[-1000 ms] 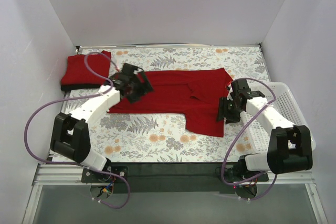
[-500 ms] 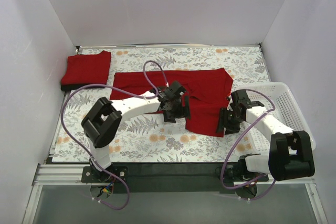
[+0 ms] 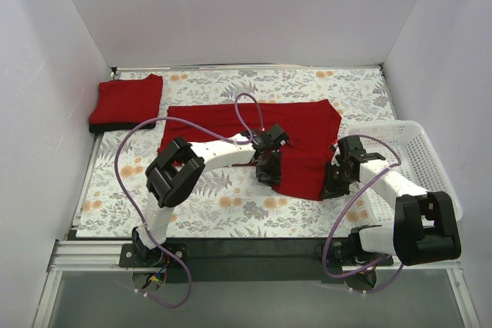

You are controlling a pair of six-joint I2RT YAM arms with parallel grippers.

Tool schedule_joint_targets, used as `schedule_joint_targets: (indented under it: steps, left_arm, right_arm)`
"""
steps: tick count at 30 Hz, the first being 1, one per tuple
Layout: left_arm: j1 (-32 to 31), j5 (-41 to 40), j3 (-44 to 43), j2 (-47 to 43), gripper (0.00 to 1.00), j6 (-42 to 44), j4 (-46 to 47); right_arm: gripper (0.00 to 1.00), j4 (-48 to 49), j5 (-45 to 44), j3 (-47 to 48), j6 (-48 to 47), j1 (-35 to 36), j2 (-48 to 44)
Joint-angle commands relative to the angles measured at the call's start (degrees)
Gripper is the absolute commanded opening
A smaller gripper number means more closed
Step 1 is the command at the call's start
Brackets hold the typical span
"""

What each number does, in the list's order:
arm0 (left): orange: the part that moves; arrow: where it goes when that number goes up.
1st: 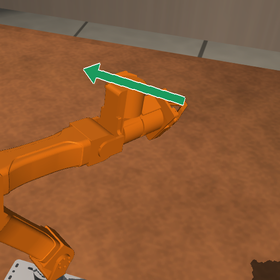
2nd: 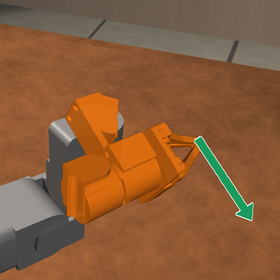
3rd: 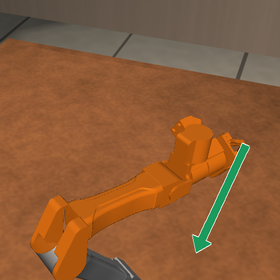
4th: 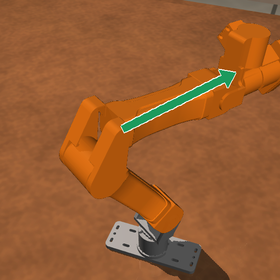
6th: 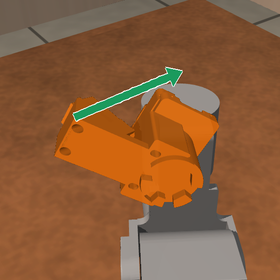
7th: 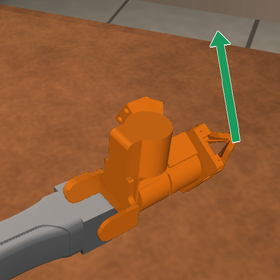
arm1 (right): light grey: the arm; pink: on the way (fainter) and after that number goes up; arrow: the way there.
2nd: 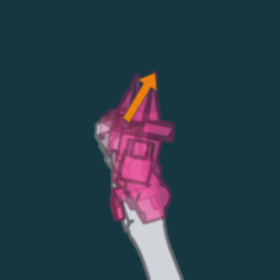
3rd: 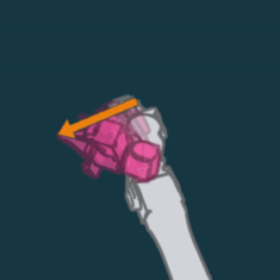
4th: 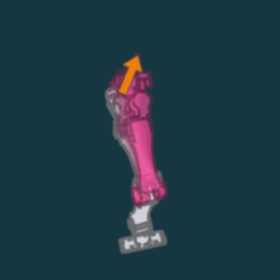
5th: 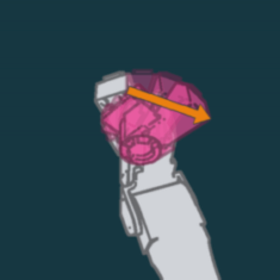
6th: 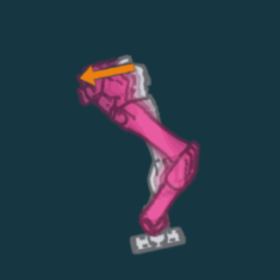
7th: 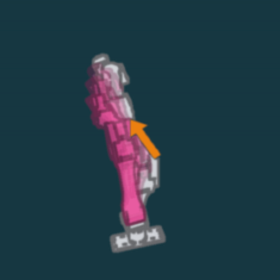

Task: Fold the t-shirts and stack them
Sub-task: Fold the tshirt

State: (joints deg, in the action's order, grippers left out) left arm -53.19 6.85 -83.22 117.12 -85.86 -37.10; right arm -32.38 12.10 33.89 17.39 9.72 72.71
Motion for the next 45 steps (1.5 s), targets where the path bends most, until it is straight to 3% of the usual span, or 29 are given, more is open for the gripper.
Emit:
schedule_joint_targets:
  steps: [1,2,4,7,13,26,45]
  left_arm:
    - [-0.7,0.7,-1.9,-0.2,0.22,1.0,-2.1]
    - [-0.7,0.3,-2.0,-0.3,0.12,1.1,-2.1]
    - [-0.7,-0.1,-2.8,-0.6,0.04,1.2,-2.2]
    - [0.4,0.3,-3.8,-1.2,0.01,1.2,-1.4]
    - [5.5,1.6,-9.1,-1.0,0.01,2.1,-1.6]
    - [13.7,7.6,-21.3,6.6,0.03,3.2,-0.4]
    - [18.5,7.0,-22.5,11.4,0.11,-0.2,5.3]
  right_arm:
    - [0.06,1.2,1.5,-0.6,0.8,-0.4,0.5]
    - [0.03,1.0,1.6,0.1,0.8,-0.4,0.4]
    - [0.01,0.9,1.4,1.3,0.8,-0.4,-0.2]
    - [0.01,0.5,0.4,5.4,0.9,-0.3,-0.5]
    - [0.01,0.3,0.3,17.1,0.4,-0.3,3.2]
    - [0.01,0.2,1.8,38.3,-2.5,-0.4,20.3]
    - [0.05,-0.2,0.1,50.9,-3.6,-0.7,35.0]
